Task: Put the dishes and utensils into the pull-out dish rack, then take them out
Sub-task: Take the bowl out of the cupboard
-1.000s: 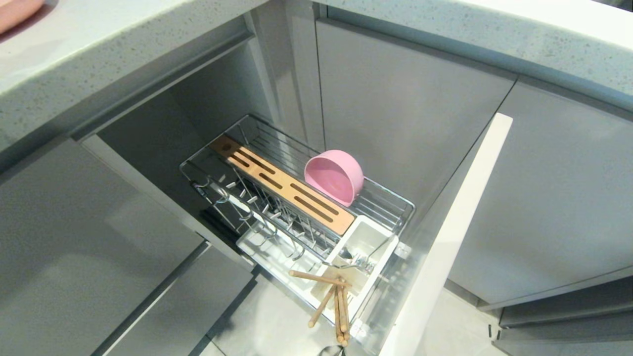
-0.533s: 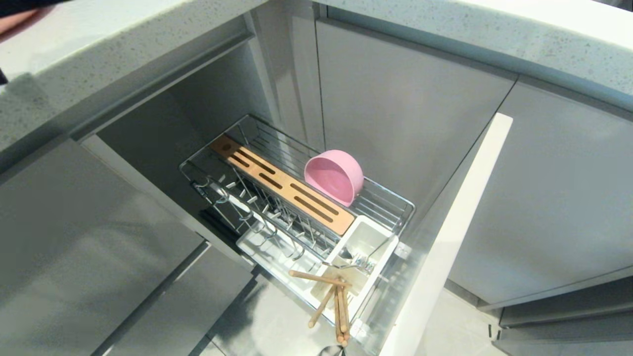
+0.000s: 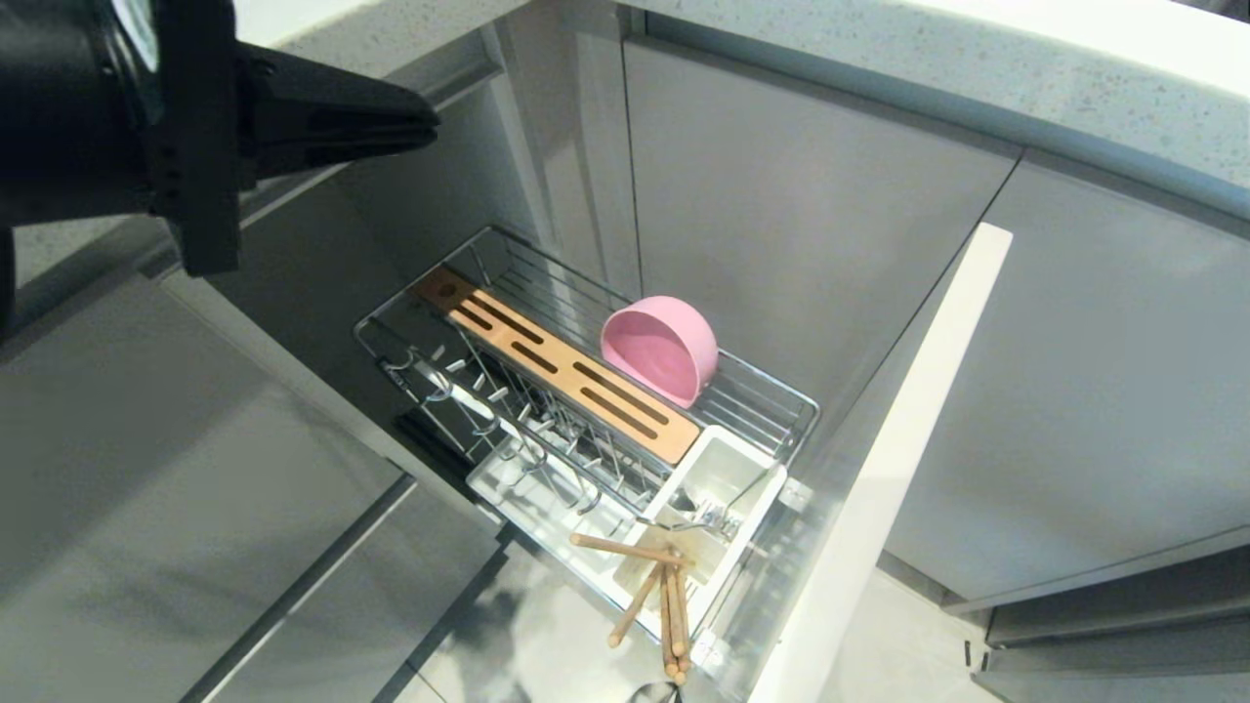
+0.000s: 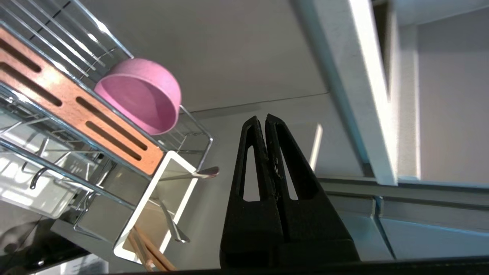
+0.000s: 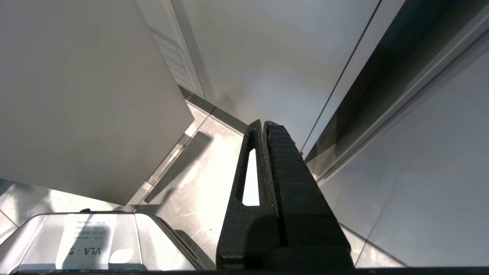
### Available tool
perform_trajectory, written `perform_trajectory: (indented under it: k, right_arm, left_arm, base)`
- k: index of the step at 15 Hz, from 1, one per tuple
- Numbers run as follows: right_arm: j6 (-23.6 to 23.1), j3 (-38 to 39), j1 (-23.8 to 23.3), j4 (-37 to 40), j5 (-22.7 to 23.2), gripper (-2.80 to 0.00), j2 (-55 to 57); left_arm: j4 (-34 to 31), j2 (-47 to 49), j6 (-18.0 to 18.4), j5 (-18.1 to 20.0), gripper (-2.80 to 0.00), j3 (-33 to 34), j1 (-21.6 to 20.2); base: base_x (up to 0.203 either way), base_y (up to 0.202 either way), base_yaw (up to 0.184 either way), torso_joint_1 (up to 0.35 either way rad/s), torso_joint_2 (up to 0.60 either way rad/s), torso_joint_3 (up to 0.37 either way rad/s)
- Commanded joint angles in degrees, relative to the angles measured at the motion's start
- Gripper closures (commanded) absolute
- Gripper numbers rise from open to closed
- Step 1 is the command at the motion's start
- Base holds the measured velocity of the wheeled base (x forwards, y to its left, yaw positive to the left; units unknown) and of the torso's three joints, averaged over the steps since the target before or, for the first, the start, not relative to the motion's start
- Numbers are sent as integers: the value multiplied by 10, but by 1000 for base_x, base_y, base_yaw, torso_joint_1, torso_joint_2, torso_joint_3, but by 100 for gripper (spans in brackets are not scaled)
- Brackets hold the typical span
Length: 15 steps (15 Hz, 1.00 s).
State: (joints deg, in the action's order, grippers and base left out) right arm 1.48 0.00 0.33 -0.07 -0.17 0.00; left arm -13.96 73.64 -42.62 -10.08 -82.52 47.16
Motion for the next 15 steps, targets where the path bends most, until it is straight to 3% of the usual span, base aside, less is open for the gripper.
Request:
perform_trajectory:
  k: [1,9,15]
  right_arm:
    - [0,1,0,0,0,0,0]
    - [0,1,0,0,0,0,0]
    - [0,1,0,0,0,0,0]
  left_arm:
    - [-1,26,-10,-7,0,2,4]
    - [-5,101,-52,-45,0,5,22]
    - [0,173,-57,-68,0,17,26]
  base:
    - [0,0,0,0,0,0]
    - [0,0,0,0,0,0]
    - [0,0,0,0,0,0]
